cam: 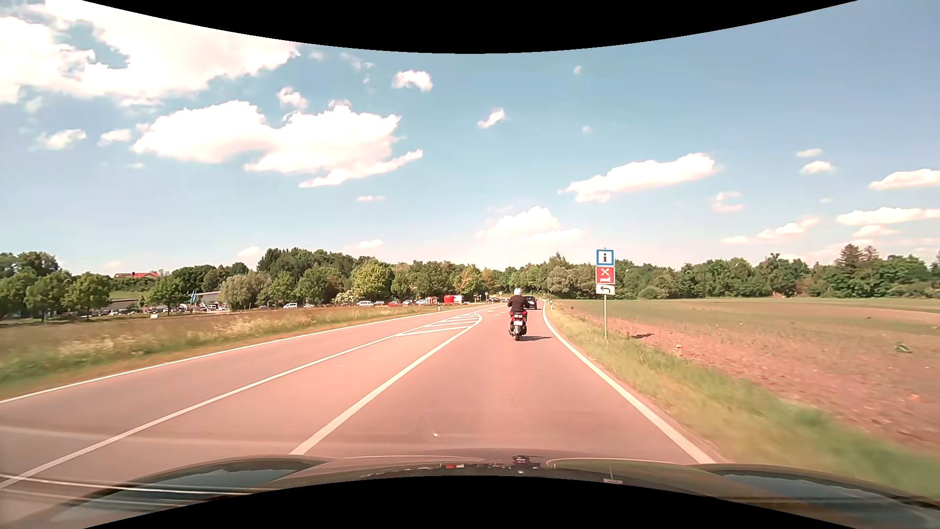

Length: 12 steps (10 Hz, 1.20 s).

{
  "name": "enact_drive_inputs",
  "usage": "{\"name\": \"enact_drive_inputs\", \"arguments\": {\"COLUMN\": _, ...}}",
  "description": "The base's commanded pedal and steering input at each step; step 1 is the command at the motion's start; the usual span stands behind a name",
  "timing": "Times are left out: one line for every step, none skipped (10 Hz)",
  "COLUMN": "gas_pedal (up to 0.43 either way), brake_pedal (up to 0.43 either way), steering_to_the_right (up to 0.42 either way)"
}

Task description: Follow the waypoints while adhering to traffic rules and regulations

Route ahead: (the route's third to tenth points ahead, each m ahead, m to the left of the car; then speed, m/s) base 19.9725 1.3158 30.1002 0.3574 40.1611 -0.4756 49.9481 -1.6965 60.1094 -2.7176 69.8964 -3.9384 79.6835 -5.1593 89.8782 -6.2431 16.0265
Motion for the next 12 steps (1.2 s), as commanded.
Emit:
{"name": "enact_drive_inputs", "arguments": {"gas_pedal": 0.22, "brake_pedal": 0.012, "steering_to_the_right": 0.024}}
{"name": "enact_drive_inputs", "arguments": {"gas_pedal": 0.22, "brake_pedal": 0.012, "steering_to_the_right": 0.024}}
{"name": "enact_drive_inputs", "arguments": {"gas_pedal": 0.22, "brake_pedal": 0.012, "steering_to_the_right": 0.024}}
{"name": "enact_drive_inputs", "arguments": {"gas_pedal": 0.209, "brake_pedal": 0.012, "steering_to_the_right": 0.023}}
{"name": "enact_drive_inputs", "arguments": {"gas_pedal": 0.197, "brake_pedal": 0.012, "steering_to_the_right": 0.022}}
{"name": "enact_drive_inputs", "arguments": {"gas_pedal": 0.189, "brake_pedal": 0.012, "steering_to_the_right": 0.022}}
{"name": "enact_drive_inputs", "arguments": {"gas_pedal": 0.15, "brake_pedal": 0.012, "steering_to_the_right": 0.021}}
{"name": "enact_drive_inputs", "arguments": {"gas_pedal": 0.15, "brake_pedal": 0.012, "steering_to_the_right": 0.019}}
{"name": "enact_drive_inputs", "arguments": {"gas_pedal": 0.15, "brake_pedal": 0.012, "steering_to_the_right": 0.018}}
{"name": "enact_drive_inputs", "arguments": {"gas_pedal": 0.15, "brake_pedal": 0.012, "steering_to_the_right": 0.015}}
{"name": "enact_drive_inputs", "arguments": {"gas_pedal": 0.157, "brake_pedal": 0.012, "steering_to_the_right": 0.012}}
{"name": "enact_drive_inputs", "arguments": {"gas_pedal": 0.177, "brake_pedal": 0.012, "steering_to_the_right": 0.011}}
